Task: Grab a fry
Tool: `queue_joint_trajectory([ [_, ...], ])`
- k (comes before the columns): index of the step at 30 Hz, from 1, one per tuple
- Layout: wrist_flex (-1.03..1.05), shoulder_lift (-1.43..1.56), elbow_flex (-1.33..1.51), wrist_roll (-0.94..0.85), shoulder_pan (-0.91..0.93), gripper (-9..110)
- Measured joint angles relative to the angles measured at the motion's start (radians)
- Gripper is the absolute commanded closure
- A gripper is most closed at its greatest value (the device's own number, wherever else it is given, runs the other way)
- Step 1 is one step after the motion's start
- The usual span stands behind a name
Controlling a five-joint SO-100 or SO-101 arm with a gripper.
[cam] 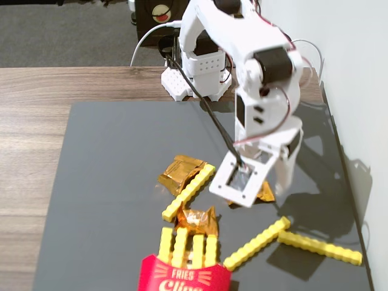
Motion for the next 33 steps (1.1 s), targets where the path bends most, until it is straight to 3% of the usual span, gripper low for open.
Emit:
queue_joint_trajectory([
  [15,0.018,-0.288,-0.239,0.000,-0.046,81],
  [33,0.025,-0.379,-0.307,0.005,-0.041,84],
])
